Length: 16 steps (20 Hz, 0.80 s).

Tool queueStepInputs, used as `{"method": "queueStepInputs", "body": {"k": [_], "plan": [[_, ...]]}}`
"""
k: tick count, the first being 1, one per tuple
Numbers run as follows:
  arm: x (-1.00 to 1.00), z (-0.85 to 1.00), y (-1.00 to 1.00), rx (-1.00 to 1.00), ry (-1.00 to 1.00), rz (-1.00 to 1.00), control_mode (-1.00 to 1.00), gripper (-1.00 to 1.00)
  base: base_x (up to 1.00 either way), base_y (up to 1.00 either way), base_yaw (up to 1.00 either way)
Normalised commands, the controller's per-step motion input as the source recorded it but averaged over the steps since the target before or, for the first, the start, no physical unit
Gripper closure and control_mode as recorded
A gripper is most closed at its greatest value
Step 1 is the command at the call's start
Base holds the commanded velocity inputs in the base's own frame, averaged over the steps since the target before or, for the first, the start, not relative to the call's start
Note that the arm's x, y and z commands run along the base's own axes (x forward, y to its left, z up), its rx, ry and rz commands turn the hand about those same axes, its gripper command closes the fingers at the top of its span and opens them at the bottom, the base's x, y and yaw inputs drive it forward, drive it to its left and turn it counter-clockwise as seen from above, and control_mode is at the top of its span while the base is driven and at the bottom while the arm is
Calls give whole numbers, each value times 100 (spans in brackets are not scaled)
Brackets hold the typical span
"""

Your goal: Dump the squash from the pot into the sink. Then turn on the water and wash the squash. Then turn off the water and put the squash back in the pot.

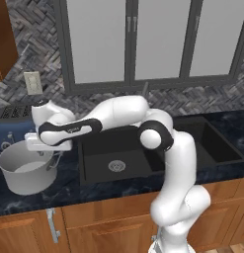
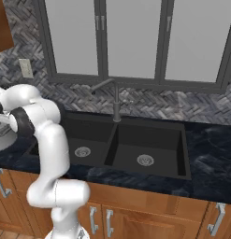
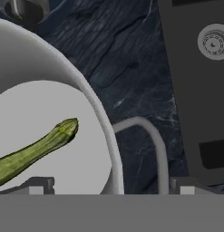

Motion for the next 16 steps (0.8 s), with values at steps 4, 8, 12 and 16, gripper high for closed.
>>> {"method": "queueStepInputs", "body": {"k": [4, 8, 12, 16], "plan": [[0, -18, -10, 0, 0, -2, -100, -100, 0, 0, 0], [0, -16, -27, 0, 0, -2, -100, -100, 0, 0, 0], [0, -3, -50, 0, 0, -2, -100, -100, 0, 0, 0], [0, -21, -29, 0, 0, 0, -100, -100, 0, 0, 0]]}}
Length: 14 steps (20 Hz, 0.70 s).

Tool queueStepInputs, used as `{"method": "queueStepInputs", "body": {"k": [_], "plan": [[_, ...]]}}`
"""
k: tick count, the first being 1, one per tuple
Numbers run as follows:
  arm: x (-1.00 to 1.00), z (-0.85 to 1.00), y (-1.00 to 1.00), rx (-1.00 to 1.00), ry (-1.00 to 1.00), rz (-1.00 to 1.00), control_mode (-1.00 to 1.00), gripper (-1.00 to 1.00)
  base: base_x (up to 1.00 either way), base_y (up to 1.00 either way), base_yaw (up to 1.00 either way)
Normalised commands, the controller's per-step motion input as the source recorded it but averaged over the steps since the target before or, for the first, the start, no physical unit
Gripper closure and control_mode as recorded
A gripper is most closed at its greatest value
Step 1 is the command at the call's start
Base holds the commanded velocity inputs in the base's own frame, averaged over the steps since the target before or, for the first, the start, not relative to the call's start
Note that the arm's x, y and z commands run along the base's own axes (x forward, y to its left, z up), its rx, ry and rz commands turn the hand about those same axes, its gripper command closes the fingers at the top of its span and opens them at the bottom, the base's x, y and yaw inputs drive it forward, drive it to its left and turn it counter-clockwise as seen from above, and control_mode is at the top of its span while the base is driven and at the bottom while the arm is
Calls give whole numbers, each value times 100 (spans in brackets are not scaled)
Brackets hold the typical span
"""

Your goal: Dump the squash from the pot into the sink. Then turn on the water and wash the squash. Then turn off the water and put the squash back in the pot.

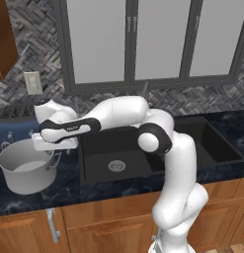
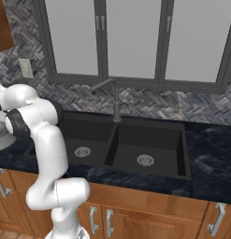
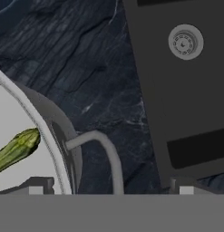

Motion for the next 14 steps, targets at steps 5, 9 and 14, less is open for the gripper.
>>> {"method": "queueStepInputs", "body": {"k": [5, 9, 14], "plan": [[3, -35, -2, 1, 0, 0, -100, -100, 0, 0, 0], [8, -33, 1, 4, 0, 0, -100, -100, 0, 0, 0], [0, -52, 0, 4, 0, 0, -100, -100, 0, 0, 0]]}}
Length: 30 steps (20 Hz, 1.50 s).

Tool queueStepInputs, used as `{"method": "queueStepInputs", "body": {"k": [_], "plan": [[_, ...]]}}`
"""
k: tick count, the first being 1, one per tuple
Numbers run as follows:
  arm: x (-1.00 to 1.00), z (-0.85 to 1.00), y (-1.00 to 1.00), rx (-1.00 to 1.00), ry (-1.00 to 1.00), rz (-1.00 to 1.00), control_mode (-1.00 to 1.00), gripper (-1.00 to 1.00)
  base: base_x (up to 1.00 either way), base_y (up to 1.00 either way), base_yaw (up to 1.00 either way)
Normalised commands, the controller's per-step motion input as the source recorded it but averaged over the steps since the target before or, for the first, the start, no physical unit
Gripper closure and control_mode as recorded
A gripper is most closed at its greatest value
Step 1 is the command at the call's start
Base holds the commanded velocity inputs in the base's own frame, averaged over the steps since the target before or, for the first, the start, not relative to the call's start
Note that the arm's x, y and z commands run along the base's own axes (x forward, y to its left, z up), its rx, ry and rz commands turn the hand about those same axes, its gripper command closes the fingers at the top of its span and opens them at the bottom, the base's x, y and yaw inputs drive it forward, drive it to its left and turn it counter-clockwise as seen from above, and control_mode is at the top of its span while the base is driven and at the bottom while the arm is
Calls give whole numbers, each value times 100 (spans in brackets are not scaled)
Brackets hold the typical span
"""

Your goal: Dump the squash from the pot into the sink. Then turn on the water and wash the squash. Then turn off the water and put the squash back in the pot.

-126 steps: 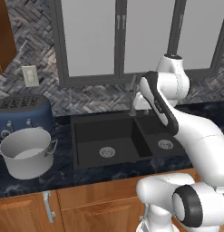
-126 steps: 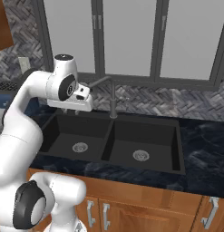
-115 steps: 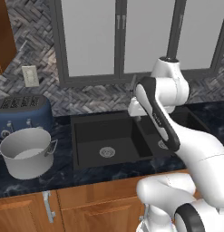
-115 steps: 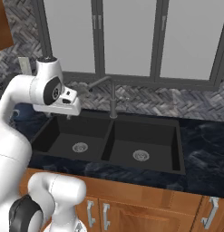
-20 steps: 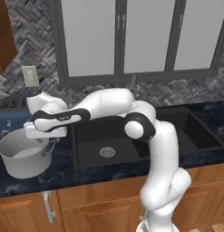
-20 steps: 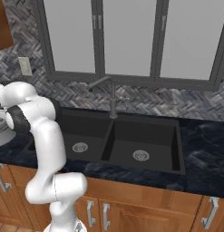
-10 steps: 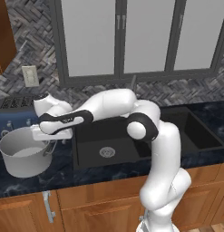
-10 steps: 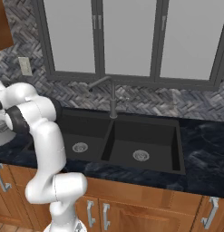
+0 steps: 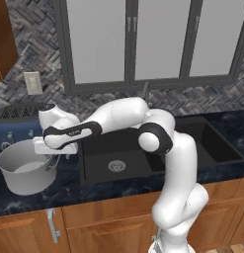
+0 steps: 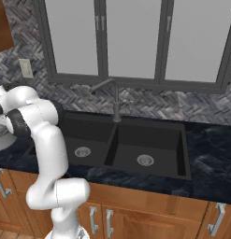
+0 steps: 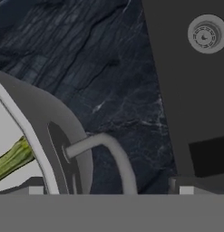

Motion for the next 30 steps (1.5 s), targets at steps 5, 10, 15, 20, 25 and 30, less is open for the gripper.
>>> {"method": "queueStepInputs", "body": {"k": [5, 10, 15, 20, 25, 30], "plan": [[0, -46, 3, 6, 1, 0, -100, 100, 0, 0, 0], [-2, 2, -7, 5, -2, -9, -100, 100, 0, 0, 0], [-15, 49, -32, 0, -9, -20, -100, 100, 0, 0, 0], [-39, 88, -55, 0, -10, -23, -100, 100, 0, 0, 0], [-41, 94, -65, 0, 0, -20, -100, 100, 0, 0, 0], [-40, 79, -69, 0, 0, -21, -100, 100, 0, 0, 0]]}}
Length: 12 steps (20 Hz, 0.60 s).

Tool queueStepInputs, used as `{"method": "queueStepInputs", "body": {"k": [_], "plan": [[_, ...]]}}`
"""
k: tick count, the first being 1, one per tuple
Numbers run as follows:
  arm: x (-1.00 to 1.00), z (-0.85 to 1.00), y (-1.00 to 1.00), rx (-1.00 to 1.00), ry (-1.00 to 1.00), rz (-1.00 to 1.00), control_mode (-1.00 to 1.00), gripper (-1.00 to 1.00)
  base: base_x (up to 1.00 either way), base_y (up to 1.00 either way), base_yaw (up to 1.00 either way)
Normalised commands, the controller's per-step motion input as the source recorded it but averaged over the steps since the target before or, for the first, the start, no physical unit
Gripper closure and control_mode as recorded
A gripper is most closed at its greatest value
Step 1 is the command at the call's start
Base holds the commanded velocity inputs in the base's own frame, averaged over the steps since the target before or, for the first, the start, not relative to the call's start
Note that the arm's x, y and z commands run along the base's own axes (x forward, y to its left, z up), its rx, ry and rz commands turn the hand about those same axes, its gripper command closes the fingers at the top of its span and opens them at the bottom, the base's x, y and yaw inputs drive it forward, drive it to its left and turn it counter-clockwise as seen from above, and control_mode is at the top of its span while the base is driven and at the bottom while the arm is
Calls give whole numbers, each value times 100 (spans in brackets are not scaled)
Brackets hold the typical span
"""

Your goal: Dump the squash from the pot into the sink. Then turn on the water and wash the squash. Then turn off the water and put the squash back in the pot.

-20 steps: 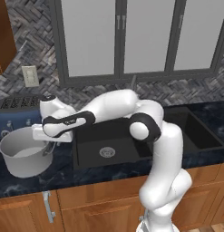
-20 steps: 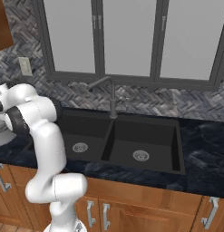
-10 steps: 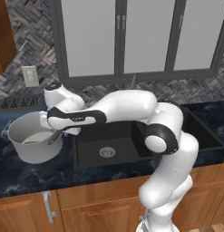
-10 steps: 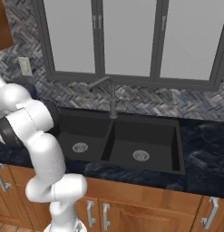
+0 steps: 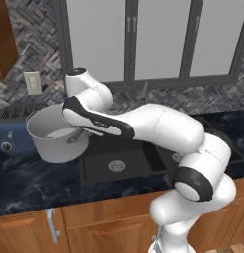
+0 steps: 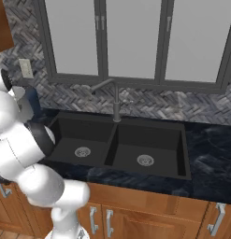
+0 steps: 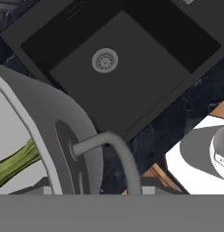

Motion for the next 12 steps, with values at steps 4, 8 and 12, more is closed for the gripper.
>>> {"method": "queueStepInputs", "body": {"k": [4, 8, 12], "plan": [[-37, 63, -61, 0, 0, -21, -100, 100, 0, 0, 0], [-31, 51, -52, 1, 0, -22, -100, 100, 0, 0, 0], [-7, 26, -30, 14, 0, -23, -100, 100, 0, 0, 0]]}}
